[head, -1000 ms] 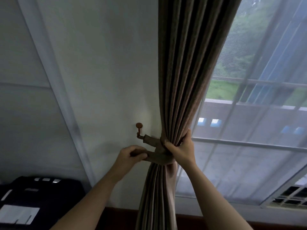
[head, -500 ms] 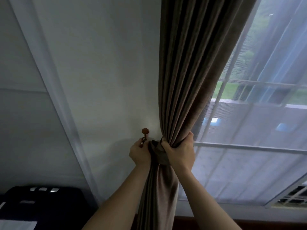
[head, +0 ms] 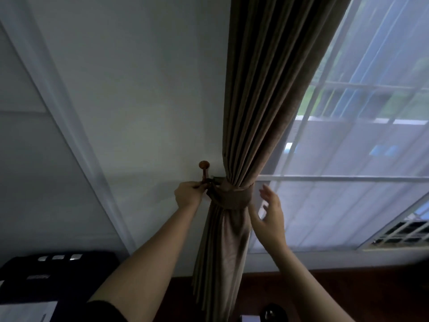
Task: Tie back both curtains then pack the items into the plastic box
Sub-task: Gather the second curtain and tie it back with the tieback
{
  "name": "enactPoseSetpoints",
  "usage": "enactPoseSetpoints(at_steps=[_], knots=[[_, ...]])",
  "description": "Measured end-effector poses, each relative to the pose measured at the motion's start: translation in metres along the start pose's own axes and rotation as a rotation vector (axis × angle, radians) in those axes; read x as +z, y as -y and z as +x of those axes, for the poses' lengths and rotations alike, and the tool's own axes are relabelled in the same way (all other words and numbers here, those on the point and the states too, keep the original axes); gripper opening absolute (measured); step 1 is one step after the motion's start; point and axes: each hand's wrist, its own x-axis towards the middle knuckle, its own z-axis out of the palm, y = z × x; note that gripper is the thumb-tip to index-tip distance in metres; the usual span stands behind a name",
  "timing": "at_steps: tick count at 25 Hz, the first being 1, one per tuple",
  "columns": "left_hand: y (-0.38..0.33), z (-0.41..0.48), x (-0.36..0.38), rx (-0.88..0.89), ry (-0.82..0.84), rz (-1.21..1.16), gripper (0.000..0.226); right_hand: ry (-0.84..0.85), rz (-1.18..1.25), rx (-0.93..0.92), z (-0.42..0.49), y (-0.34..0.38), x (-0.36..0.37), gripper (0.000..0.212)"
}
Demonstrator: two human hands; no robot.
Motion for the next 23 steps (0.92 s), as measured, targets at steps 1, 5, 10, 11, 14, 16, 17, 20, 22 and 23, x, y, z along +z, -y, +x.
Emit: enactPoseSetpoints(at_steps=[1, 5, 10, 11, 14, 16, 17, 20, 22, 23], knots=[[0.004, 0.006, 0.000, 0.043, 0.033, 0.034, 0.029, -0.027, -0.016, 0.028, -0.011, -0.010, -0.001, 0.049], [0.009, 0.013, 0.009, 0.146, 0.059, 0.180, 0.033, 0.040, -0.124, 0.051, -0.035, -0.028, 0.002, 0.034], [0.046, -0.006, 0.011, 0.062, 0.255, -0.053, 0.028, 0.216, -0.140, 0.116, -0.040, -0.036, 0.003, 0.048], [0.055, -0.011, 0.012, 0.032, 0.365, -0.040, 0.043, 0.267, -0.119, 0.143, -0.039, -0.037, 0.006, 0.055], [0.061, -0.015, 0.018, 0.037, 0.663, 0.055, 0.078, 0.338, -0.059, 0.165, -0.030, -0.036, 0.016, 0.072], [0.056, -0.017, 0.015, 0.135, 0.724, 0.121, 0.074, 0.350, -0.028, 0.181, -0.018, -0.037, 0.022, 0.079], [0.058, -0.021, 0.013, 0.196, 0.701, 0.144, 0.063, 0.372, -0.016, 0.201, -0.013, -0.039, 0.025, 0.080], [0.072, -0.041, 0.002, 0.342, 0.556, 0.199, 0.037, 0.500, 0.024, 0.236, -0.001, -0.043, 0.036, 0.073], [0.080, -0.053, -0.009, 0.391, 0.465, 0.196, 0.038, 0.594, 0.060, 0.221, 0.005, -0.042, 0.048, 0.073], [0.083, -0.058, -0.013, 0.409, 0.424, 0.194, 0.039, 0.633, 0.082, 0.210, 0.007, -0.042, 0.054, 0.074]])
